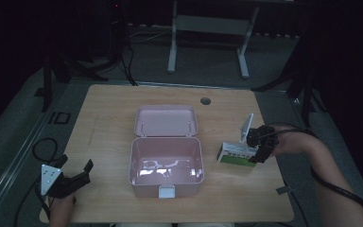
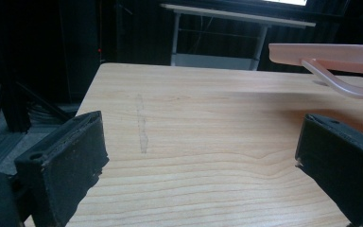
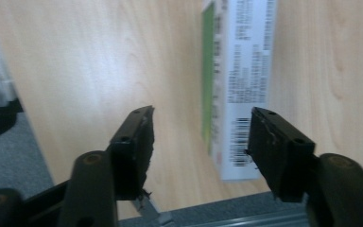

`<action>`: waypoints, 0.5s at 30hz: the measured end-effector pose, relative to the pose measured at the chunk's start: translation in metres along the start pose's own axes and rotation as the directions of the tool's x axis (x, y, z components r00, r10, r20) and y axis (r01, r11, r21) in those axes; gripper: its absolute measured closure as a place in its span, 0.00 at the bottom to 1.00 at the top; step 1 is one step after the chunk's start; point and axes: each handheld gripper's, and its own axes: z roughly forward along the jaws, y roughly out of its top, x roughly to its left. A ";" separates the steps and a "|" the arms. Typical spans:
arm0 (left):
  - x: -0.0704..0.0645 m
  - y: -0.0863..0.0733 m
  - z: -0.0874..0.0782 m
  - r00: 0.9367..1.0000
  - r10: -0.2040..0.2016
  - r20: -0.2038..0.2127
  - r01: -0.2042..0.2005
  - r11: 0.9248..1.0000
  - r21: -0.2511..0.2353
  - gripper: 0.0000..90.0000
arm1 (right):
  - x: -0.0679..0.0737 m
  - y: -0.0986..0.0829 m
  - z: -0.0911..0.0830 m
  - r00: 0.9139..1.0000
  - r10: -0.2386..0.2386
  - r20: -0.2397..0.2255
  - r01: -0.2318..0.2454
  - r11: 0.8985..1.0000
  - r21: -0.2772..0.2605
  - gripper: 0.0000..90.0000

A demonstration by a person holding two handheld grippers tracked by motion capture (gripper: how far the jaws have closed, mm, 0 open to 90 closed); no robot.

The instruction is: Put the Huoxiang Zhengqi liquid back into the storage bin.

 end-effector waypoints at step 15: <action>0.000 0.000 0.000 1.000 -0.001 0.005 0.001 1.000 0.000 0.03 | -0.024 0.013 0.028 1.000 -0.010 0.001 0.010 0.999 0.035 0.49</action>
